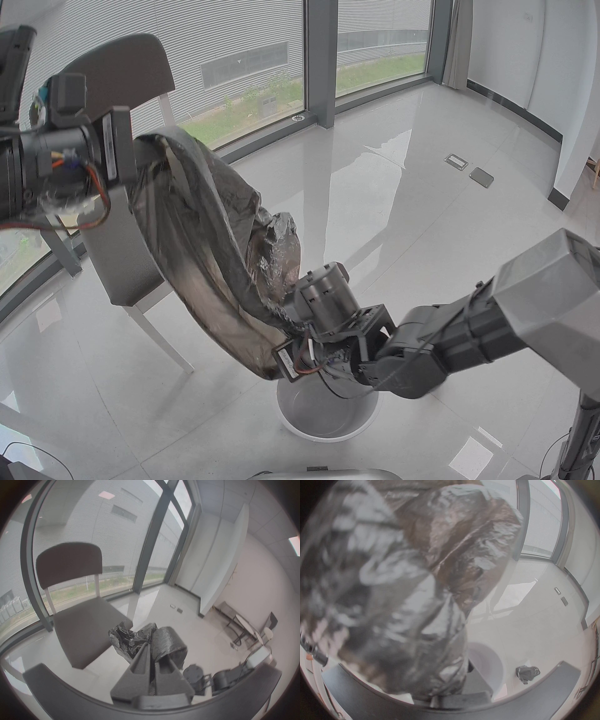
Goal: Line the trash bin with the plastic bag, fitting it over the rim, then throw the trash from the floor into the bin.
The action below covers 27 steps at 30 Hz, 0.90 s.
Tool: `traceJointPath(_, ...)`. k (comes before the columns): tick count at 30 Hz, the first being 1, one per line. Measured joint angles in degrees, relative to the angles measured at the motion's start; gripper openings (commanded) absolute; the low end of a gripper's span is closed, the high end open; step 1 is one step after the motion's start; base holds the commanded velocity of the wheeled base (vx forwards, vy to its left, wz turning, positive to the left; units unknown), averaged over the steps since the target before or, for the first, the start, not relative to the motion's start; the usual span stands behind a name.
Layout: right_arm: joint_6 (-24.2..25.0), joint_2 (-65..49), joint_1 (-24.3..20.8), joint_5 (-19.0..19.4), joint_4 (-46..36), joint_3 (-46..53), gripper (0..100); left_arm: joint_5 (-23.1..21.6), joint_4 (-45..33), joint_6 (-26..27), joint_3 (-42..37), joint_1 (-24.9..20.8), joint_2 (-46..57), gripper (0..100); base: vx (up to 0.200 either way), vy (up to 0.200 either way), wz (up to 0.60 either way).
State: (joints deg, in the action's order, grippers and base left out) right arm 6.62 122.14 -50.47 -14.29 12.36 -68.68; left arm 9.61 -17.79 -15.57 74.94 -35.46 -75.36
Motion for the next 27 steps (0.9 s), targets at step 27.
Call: traceJointPath(27,8.3,-14.9,-5.8,-3.4,0.7,26.0,0,-9.8,-0.7,2.0,-17.9,0.2,0.1,0,0.0,0.0,0.0)
